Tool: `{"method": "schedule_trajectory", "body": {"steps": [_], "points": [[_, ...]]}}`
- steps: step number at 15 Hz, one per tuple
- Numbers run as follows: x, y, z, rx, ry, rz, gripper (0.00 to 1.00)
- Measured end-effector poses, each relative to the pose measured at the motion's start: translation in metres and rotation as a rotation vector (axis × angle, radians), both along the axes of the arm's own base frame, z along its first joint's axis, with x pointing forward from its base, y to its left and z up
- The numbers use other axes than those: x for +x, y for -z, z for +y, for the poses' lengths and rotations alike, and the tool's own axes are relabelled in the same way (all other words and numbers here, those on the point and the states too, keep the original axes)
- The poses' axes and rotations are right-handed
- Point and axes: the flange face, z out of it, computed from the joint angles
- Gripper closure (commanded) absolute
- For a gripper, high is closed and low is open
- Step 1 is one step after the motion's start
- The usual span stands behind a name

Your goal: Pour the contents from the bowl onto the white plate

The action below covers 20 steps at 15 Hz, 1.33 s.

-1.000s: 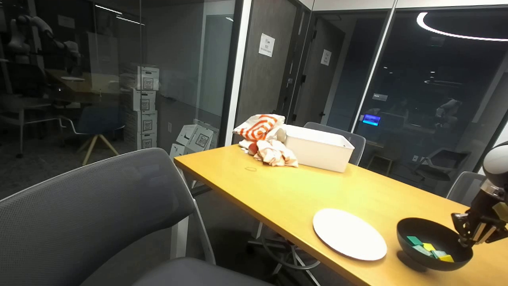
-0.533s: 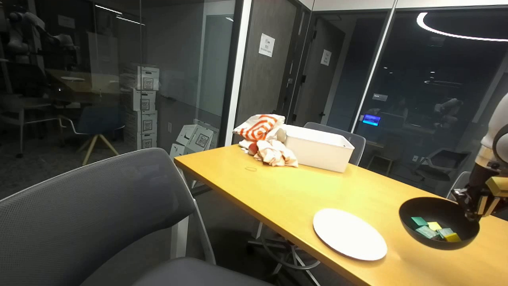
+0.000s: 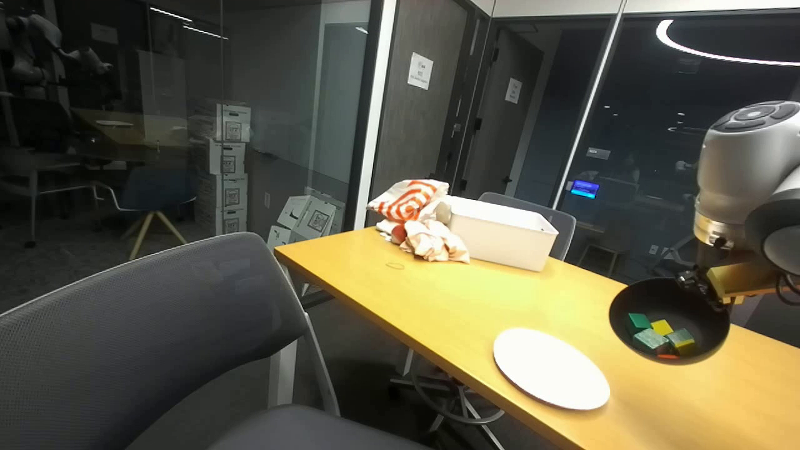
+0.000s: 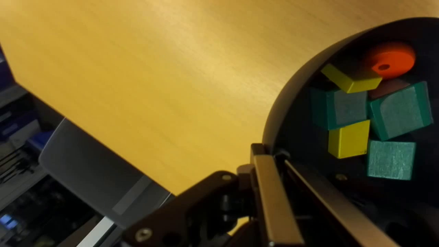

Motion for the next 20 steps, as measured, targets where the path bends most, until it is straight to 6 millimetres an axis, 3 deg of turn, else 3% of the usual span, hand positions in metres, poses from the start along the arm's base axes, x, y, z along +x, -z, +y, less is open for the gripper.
{"method": "schedule_trajectory", "body": {"steps": [4, 8, 13, 20], "points": [[0.000, 0.007, 0.027, -0.145, -0.002, -0.038, 0.95], [0.001, 0.033, 0.049, -0.204, -0.016, -0.018, 0.95], [0.000, 0.060, 0.098, -0.309, -0.115, -0.045, 0.95], [0.002, 0.060, 0.146, -0.456, -0.269, -0.153, 0.95]]}}
